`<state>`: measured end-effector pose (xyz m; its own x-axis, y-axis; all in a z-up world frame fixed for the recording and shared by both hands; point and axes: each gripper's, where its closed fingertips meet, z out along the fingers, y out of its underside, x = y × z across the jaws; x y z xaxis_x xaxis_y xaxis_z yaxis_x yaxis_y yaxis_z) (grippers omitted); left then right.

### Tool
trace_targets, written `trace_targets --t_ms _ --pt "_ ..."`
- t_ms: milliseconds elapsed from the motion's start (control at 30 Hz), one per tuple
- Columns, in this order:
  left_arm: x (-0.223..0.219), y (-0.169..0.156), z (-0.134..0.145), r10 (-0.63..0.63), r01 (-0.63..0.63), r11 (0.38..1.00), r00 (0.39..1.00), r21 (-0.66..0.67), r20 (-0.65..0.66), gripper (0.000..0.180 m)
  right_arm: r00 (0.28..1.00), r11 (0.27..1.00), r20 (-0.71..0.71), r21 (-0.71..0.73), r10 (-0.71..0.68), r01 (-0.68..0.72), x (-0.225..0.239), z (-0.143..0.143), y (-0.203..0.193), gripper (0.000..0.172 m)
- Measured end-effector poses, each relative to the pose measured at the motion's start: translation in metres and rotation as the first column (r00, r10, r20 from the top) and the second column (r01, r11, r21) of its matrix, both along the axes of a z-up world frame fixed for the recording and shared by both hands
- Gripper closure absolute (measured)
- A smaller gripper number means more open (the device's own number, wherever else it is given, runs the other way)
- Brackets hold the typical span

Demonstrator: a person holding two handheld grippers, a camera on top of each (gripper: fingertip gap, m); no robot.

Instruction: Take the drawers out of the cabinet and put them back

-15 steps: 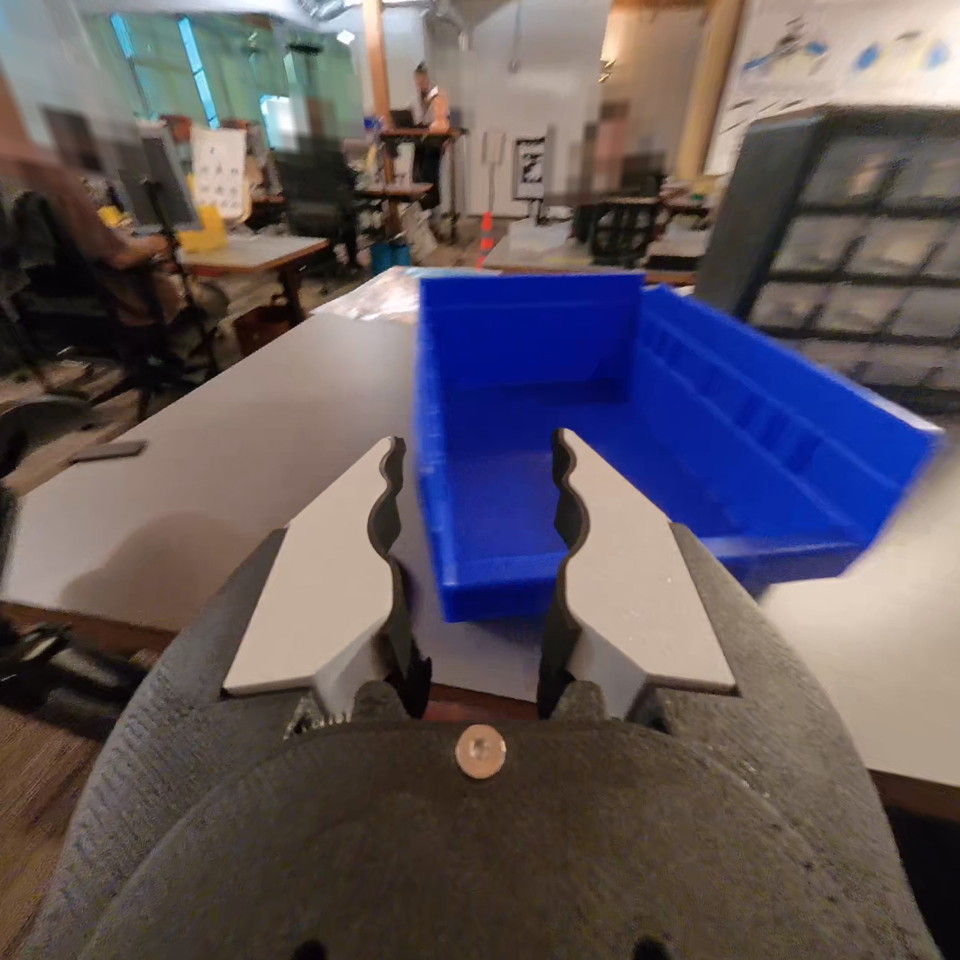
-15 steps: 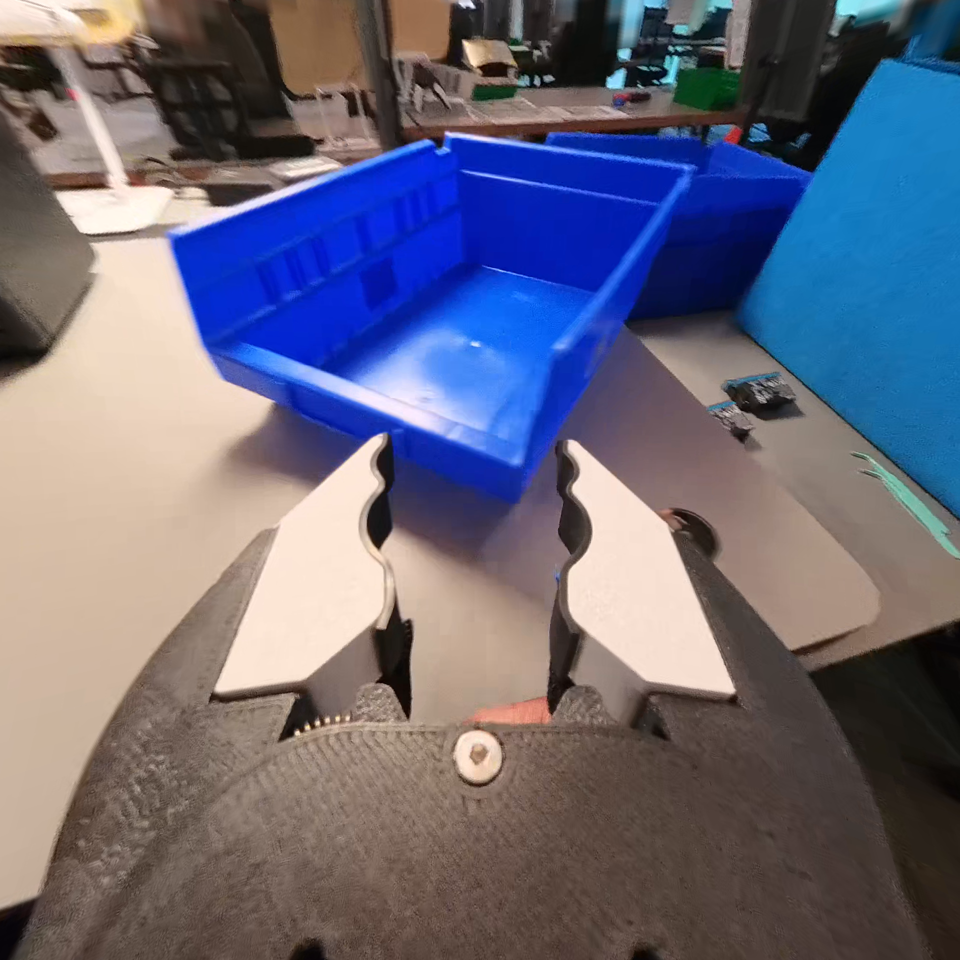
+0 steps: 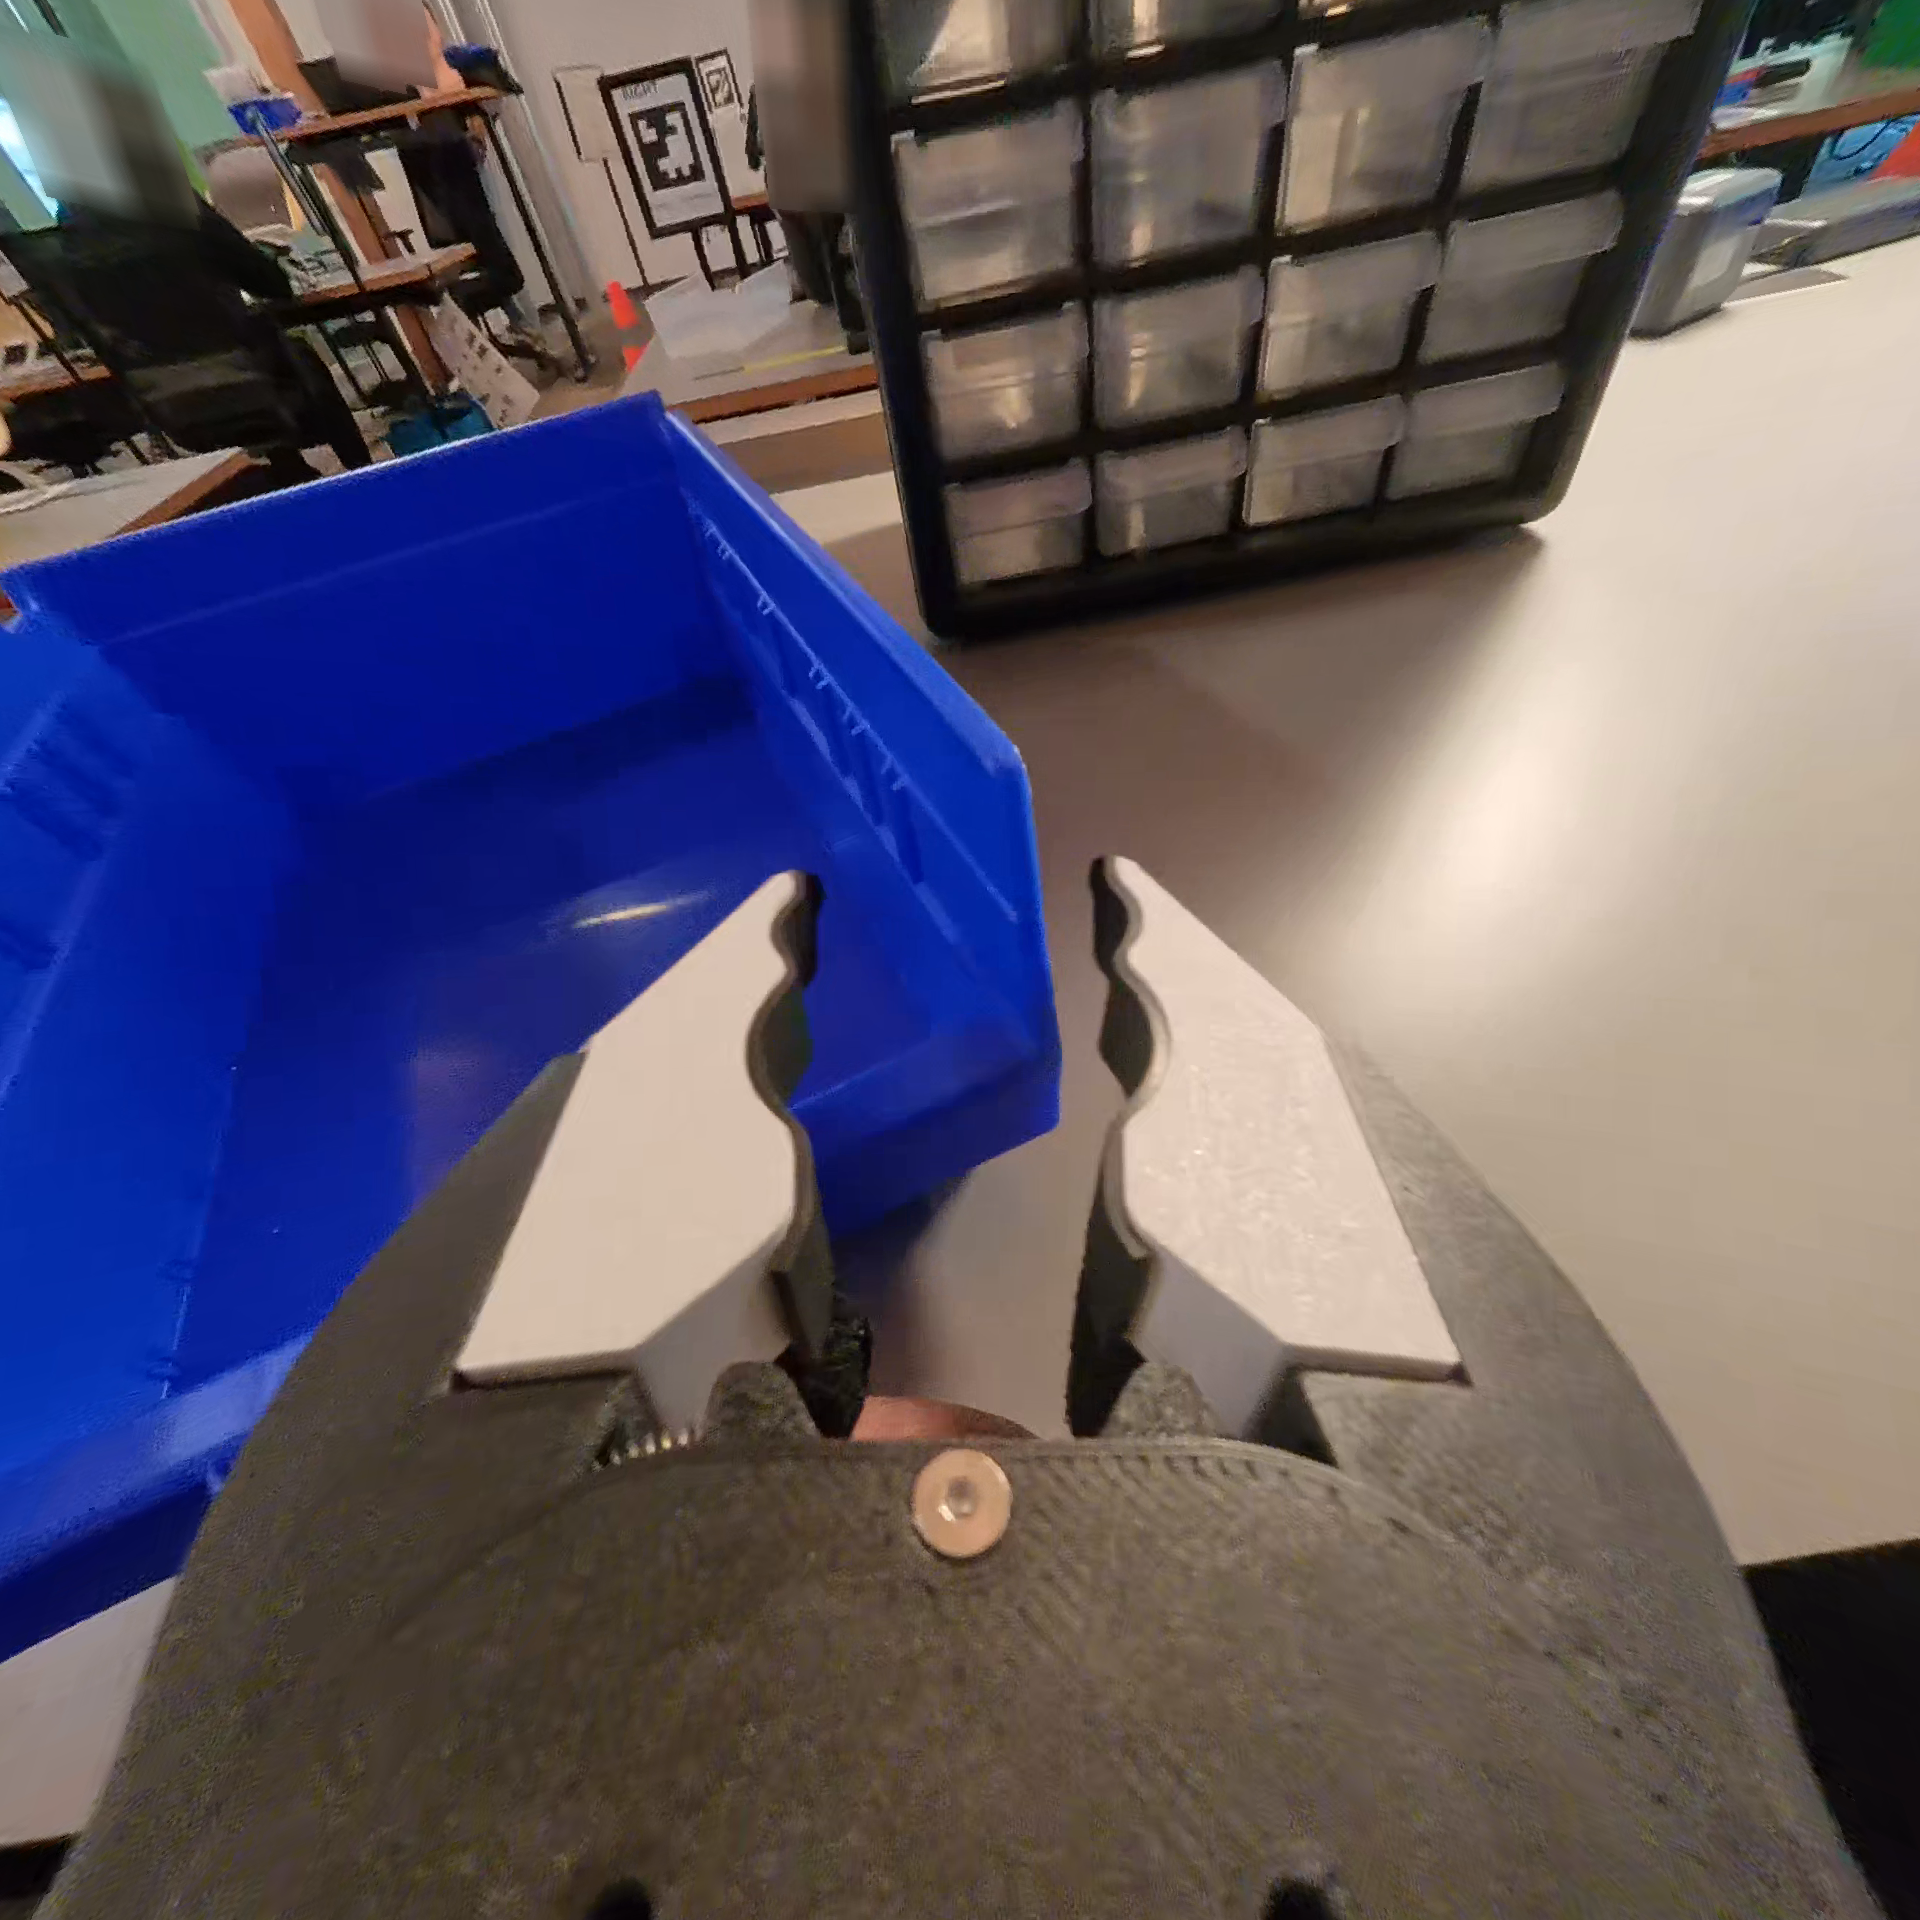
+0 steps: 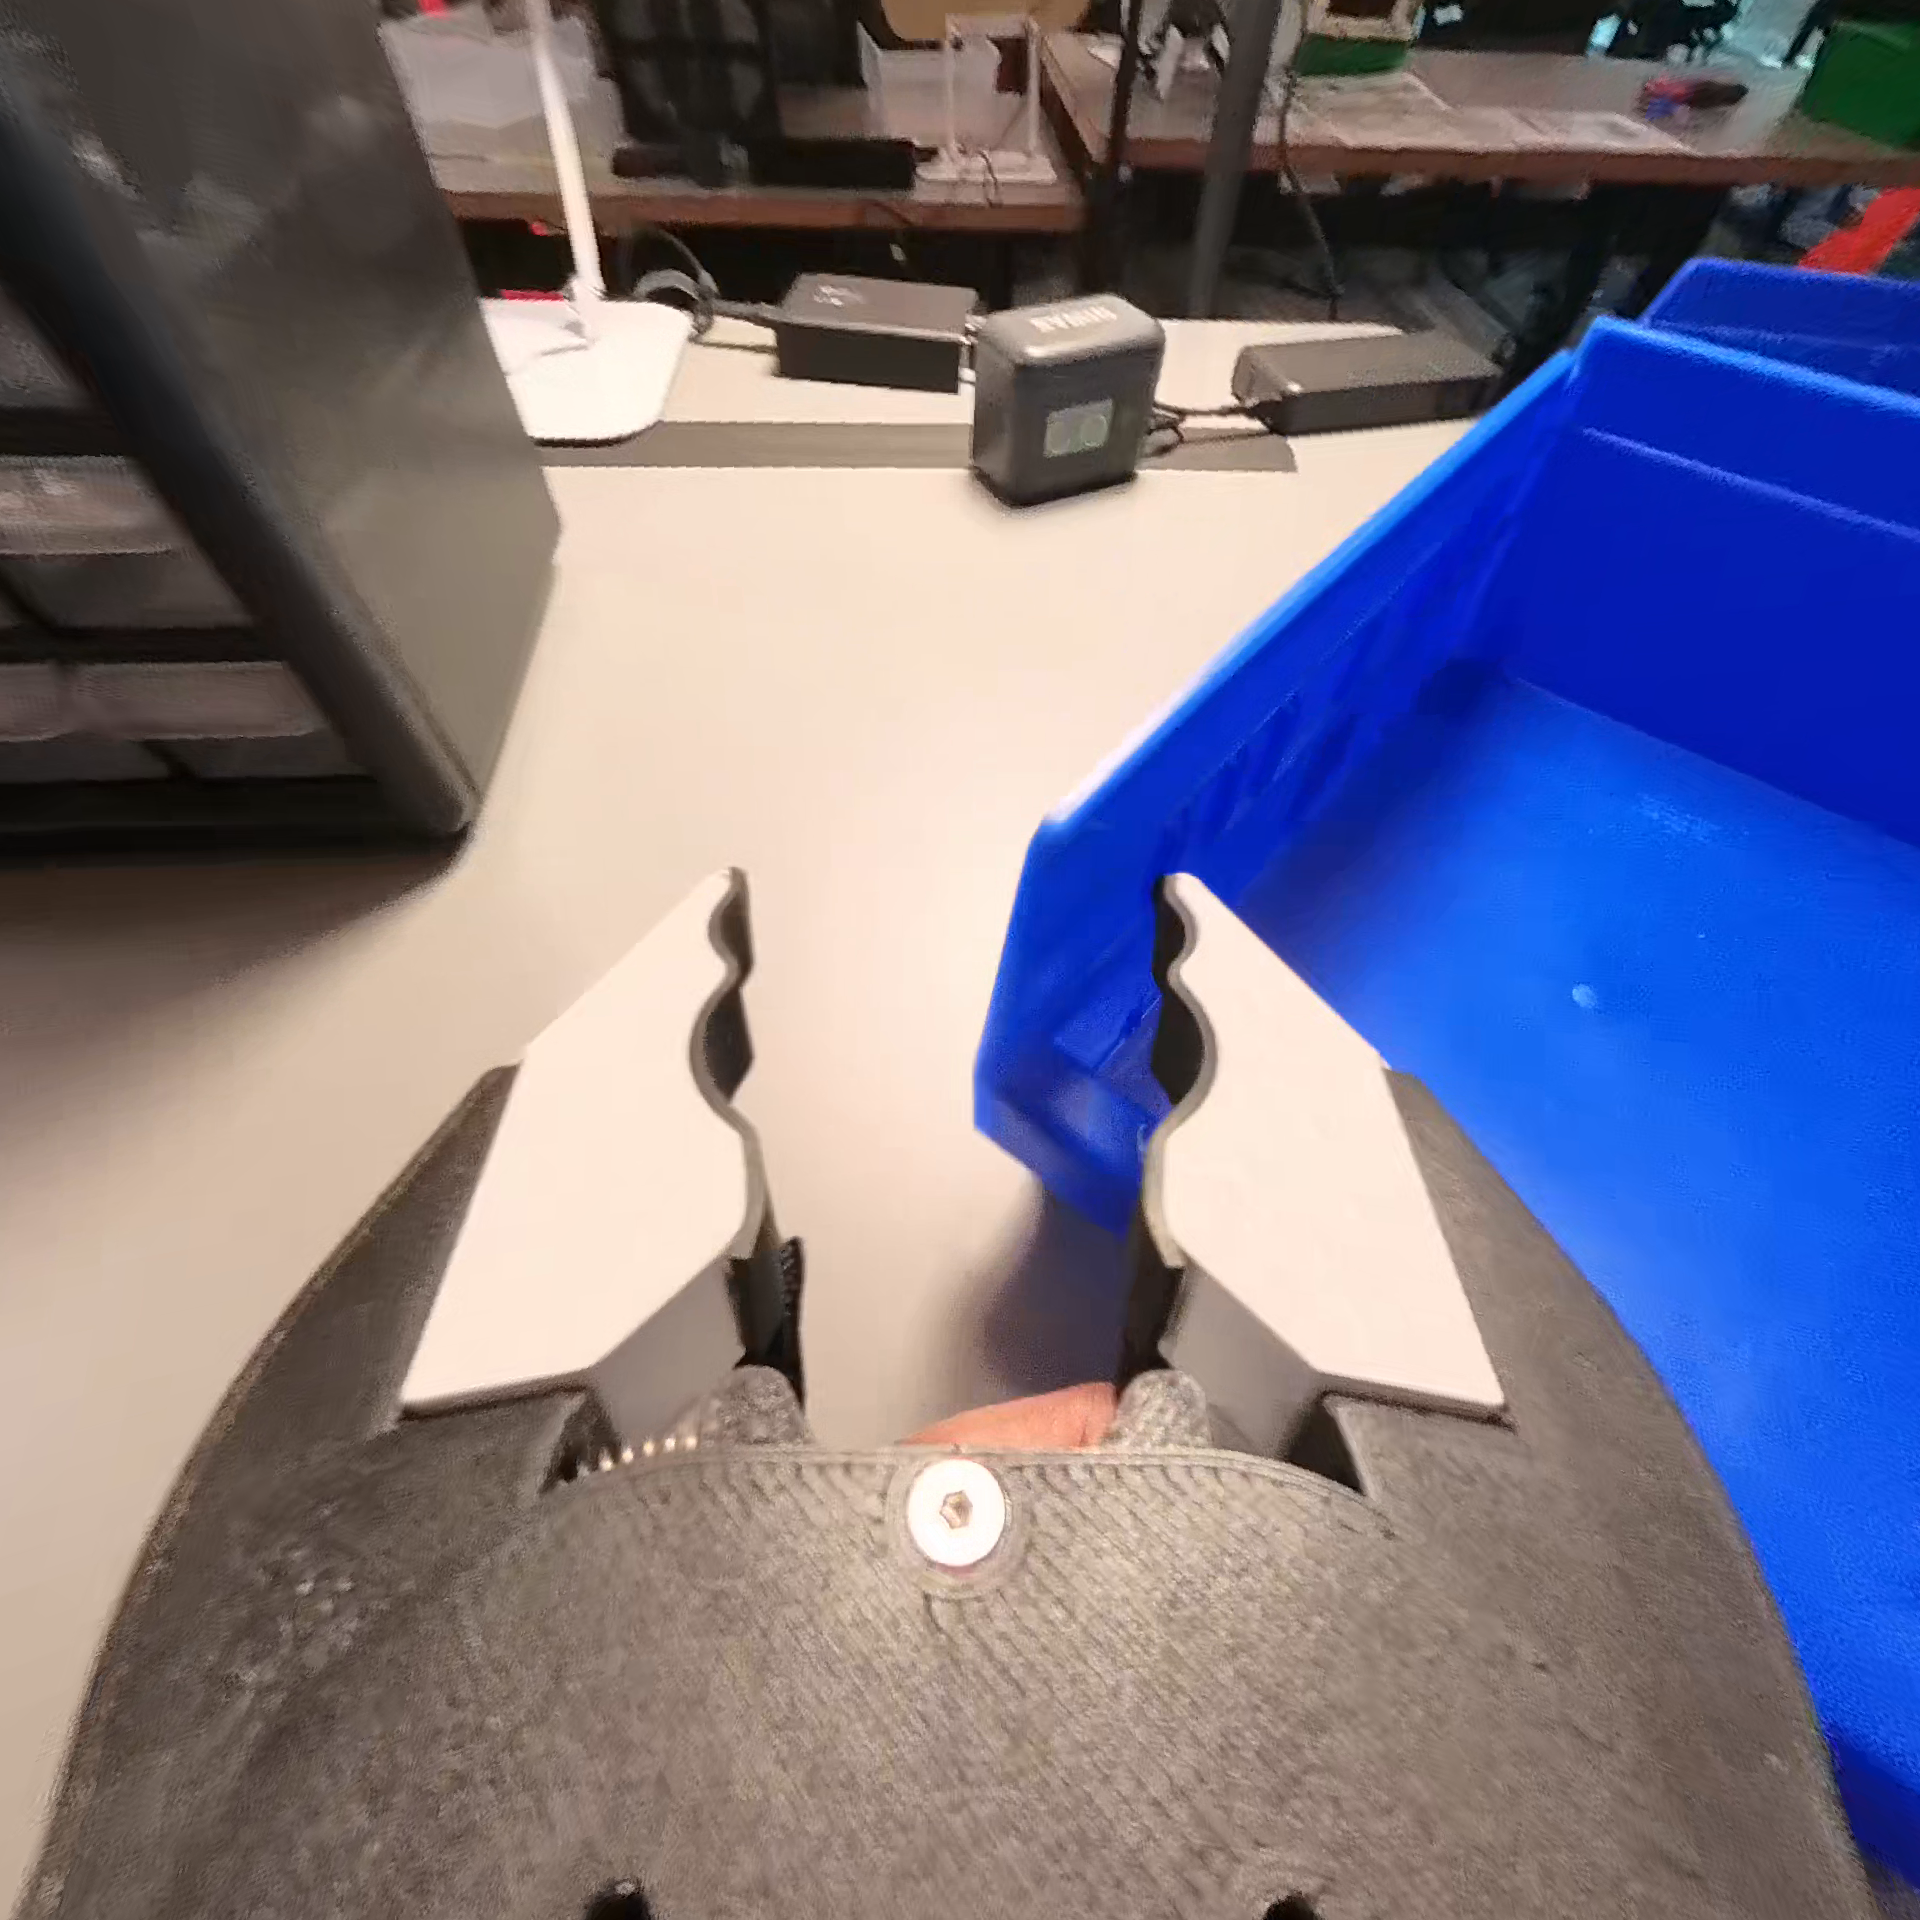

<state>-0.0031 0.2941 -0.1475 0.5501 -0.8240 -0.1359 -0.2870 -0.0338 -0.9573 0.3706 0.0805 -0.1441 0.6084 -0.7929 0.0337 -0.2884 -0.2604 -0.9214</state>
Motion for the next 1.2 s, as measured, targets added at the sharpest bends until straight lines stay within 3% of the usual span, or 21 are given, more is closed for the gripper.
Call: trace_targets --t_ms 133,167,233,333,567,700,800,1200 --pt "-0.006 0.008 0.004 -0.014 0.014 1.000 1.000 0.012 0.009 0.148 0.999 0.998 0.004 0.037 -0.047 0.047 0.013 0.001 -0.013 0.145" --pt "-0.011 0.012 0.003 -0.009 0.009 1.000 1.000 0.012 0.011 0.161 1.000 0.998 0.000 0.054 -0.022 0.022 0.009 0.001 -0.016 0.145" --pt "-0.018 0.020 0.003 -0.006 0.006 1.000 1.000 0.009 0.015 0.157 1.000 0.998 0.006 0.067 -0.001 0.000 -0.001 0.001 -0.028 0.147" --pt "-0.026 0.032 0.005 0.017 -0.017 1.000 1.000 0.016 0.010 0.172 0.999 0.997 0.022 0.060 0.043 -0.045 -0.025 0.002 -0.051 0.152" --pt "-0.040 0.071 0.006 0.095 -0.095 0.995 0.995 0.036 -0.015 0.174 0.996 0.998 0.062 0.029 0.062 -0.064 -0.064 0.003 -0.106 0.164" --pt "-0.034 0.088 0.000 0.114 -0.109 0.993 0.989 0.048 -0.098 0.153 0.994 0.996 0.068 -0.020 0.085 -0.084 -0.061 0.001 -0.106 0.165" --pt "-0.029 0.098 0.000 0.121 -0.110 0.990 0.985 0.090 -0.127 0.175 0.994 0.995 0.062 -0.048 0.085 -0.082 -0.053 -0.006 -0.101 0.167" --pt "-0.047 0.171 -0.001 0.177 -0.170 0.984 0.973 0.061 -0.146 0.176 0.994 0.994 0.062 -0.071 0.092 -0.088 -0.022 -0.007 -0.101 0.167"
